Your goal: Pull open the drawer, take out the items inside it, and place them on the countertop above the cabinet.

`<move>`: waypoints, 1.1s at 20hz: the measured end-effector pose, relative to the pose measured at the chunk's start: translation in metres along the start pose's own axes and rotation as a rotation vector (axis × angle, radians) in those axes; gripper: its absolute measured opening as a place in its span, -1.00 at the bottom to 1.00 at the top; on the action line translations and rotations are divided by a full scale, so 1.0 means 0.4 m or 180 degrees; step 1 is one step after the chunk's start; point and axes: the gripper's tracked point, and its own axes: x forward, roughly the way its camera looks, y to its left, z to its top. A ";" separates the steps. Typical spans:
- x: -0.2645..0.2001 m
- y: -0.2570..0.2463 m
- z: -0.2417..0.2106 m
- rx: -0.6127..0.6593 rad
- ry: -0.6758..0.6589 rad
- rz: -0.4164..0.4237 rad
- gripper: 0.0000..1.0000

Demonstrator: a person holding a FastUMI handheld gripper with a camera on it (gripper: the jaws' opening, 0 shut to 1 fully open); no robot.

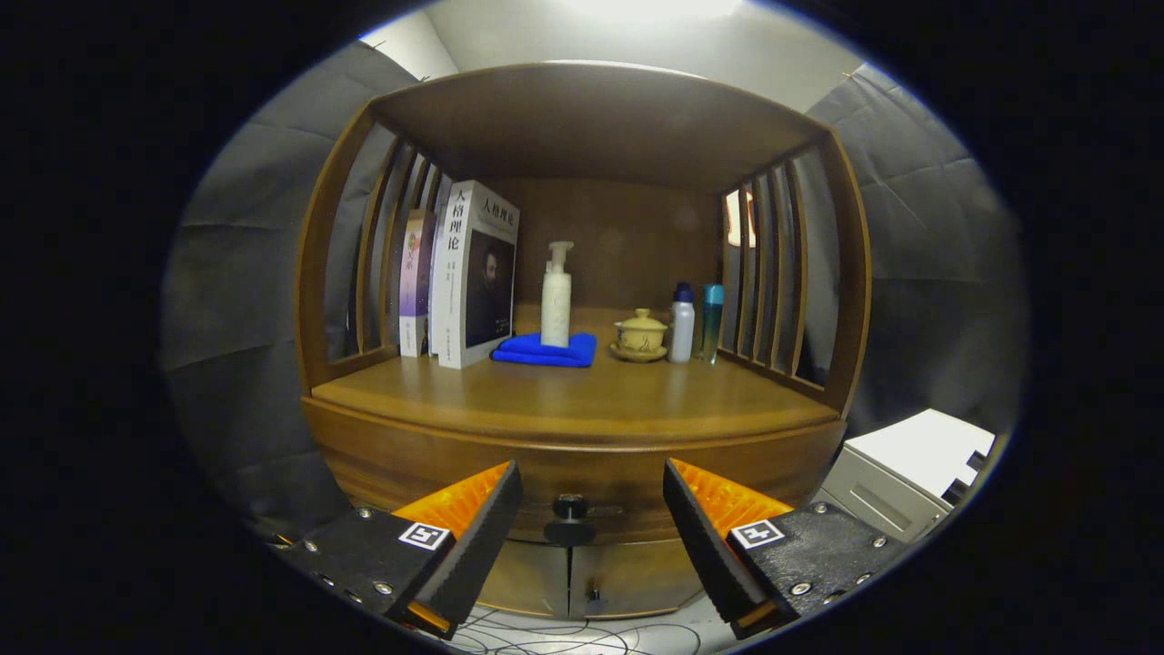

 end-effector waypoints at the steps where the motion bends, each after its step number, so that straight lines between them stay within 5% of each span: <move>1: 0.003 0.002 -0.016 -0.0001 0.0052 0.0003 0.93; 9: 0.072 0.023 -0.104 -0.0066 0.0249 0.0050 0.78; 15: 0.097 0.039 -0.144 0.0127 0.0323 0.0136 0.39; 18: 0.100 0.041 -0.147 0.0190 0.0287 0.0143 -0.03; 22: 0.095 0.040 -0.152 0.0368 0.0142 0.0147 -0.15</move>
